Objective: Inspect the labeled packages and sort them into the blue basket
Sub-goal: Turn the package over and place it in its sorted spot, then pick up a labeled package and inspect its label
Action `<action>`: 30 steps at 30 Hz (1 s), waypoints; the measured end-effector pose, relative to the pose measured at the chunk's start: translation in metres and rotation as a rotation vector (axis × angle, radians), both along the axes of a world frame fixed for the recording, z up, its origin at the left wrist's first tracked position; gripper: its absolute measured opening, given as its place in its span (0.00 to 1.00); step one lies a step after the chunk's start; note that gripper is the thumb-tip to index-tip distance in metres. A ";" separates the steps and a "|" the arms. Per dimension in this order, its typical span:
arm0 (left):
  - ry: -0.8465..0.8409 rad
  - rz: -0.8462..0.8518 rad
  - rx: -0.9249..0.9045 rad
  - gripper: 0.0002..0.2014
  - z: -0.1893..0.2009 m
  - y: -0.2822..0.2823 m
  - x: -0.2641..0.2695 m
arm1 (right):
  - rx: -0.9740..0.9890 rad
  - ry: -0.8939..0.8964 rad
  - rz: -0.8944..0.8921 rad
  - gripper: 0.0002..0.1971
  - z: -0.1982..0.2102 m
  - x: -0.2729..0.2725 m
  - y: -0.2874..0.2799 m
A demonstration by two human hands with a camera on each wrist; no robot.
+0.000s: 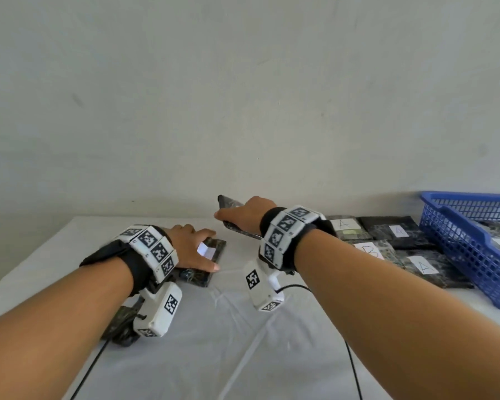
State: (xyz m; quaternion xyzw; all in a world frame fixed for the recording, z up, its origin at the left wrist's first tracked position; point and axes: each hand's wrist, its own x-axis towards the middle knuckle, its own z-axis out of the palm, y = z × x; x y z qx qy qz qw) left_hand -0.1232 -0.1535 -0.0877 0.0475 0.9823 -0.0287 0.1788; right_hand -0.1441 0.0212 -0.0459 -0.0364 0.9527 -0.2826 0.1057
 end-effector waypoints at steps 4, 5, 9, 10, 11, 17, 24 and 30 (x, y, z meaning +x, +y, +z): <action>0.047 0.005 0.022 0.51 -0.006 -0.006 -0.003 | 0.175 0.034 -0.003 0.26 -0.019 -0.014 -0.016; 0.052 -0.004 0.038 0.50 -0.006 -0.005 -0.004 | 0.208 0.051 -0.003 0.24 -0.023 -0.016 -0.018; 0.083 -0.005 0.022 0.40 -0.003 0.008 -0.003 | 0.413 0.161 -0.005 0.25 -0.037 -0.018 -0.025; 0.087 0.001 -0.004 0.38 -0.003 0.012 -0.002 | 0.468 0.187 -0.005 0.26 -0.039 -0.019 -0.026; 0.092 0.006 -0.022 0.37 -0.003 0.015 -0.002 | 0.505 0.209 -0.002 0.28 -0.042 -0.020 -0.026; 0.104 0.029 -0.086 0.26 0.003 0.021 0.006 | 0.526 0.166 -0.011 0.31 -0.042 -0.020 -0.019; 0.116 0.085 -0.047 0.17 0.020 0.007 0.009 | 0.409 0.209 0.160 0.11 -0.048 -0.011 0.017; 0.146 0.082 -0.004 0.14 0.064 0.014 0.025 | 0.482 0.140 0.218 0.17 -0.040 -0.003 0.025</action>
